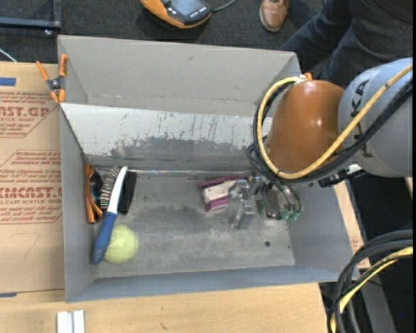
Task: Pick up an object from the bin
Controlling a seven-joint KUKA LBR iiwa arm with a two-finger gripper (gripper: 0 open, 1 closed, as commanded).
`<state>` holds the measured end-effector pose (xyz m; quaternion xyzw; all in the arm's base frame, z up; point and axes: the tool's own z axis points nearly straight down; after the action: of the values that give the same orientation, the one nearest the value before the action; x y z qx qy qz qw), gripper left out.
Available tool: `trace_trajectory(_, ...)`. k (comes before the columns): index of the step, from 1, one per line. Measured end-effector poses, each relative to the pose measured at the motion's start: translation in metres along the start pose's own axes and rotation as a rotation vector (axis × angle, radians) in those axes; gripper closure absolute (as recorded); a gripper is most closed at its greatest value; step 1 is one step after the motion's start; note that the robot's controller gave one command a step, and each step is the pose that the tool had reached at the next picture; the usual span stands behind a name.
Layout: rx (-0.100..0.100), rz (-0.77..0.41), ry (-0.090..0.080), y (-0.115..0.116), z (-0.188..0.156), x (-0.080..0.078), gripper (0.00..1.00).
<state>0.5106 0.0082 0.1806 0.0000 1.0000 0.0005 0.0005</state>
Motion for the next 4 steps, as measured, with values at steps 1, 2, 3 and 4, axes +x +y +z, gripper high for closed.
trace_trajectory(1,0.003,-0.190,-0.001,0.032,0.008,-0.041,1.00)
trace_trajectory(2,0.001,-0.261,-0.008,0.044,0.012,-0.055,1.00)
trace_trajectory(3,0.003,-0.375,-0.002,0.003,0.079,-0.069,1.00)
trace_trajectory(4,-0.001,-0.214,-0.007,-0.001,0.031,-0.054,1.00)
